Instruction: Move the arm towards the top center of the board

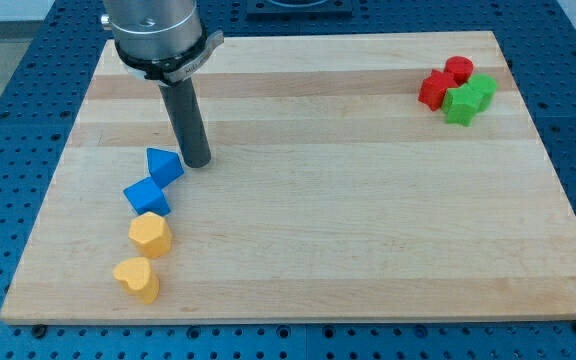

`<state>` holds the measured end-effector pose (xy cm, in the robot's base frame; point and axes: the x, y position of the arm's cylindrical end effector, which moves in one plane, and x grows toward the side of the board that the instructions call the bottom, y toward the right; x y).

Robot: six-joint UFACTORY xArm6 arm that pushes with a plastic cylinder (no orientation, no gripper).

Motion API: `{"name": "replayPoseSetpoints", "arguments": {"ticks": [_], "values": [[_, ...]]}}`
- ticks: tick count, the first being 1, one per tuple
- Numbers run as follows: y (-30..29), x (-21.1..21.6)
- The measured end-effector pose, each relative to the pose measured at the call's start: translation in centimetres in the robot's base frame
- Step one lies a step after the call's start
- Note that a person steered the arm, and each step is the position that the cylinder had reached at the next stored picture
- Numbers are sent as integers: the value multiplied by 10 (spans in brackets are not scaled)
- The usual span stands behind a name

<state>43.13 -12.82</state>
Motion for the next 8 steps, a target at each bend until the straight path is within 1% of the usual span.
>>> {"name": "replayPoseSetpoints", "arguments": {"ticks": [1, 2, 3, 5, 6, 7, 8], "values": [[0, 0], [6, 15], [15, 20], [24, 19], [24, 53], [24, 56], [22, 31]]}}
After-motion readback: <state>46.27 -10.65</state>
